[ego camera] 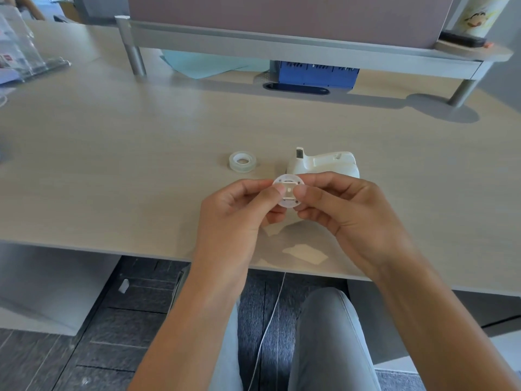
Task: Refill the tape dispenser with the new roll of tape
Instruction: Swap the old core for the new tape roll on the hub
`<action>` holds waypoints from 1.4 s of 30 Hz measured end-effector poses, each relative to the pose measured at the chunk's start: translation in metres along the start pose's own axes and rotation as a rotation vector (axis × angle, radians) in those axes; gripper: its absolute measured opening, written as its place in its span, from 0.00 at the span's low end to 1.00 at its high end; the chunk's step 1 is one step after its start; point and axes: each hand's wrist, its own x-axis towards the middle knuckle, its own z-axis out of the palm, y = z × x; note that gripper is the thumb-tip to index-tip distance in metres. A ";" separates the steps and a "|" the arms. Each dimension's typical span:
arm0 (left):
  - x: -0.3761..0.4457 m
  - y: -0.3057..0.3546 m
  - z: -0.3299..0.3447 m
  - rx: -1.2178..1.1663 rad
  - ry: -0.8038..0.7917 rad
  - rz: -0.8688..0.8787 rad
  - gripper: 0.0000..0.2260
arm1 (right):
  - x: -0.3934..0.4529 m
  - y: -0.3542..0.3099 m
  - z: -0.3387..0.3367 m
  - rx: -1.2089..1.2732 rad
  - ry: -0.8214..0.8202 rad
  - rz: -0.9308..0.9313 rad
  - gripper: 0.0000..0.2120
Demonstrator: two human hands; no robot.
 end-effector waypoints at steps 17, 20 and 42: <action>0.003 0.000 0.011 -0.268 -0.155 -0.176 0.11 | 0.001 0.005 -0.010 0.251 -0.026 0.125 0.11; 0.004 -0.002 0.012 -0.236 -0.098 -0.154 0.08 | -0.001 0.008 -0.015 -0.115 0.104 -0.168 0.11; 0.011 -0.004 -0.002 0.368 0.094 0.082 0.02 | 0.005 0.026 -0.010 -0.830 0.047 -0.510 0.06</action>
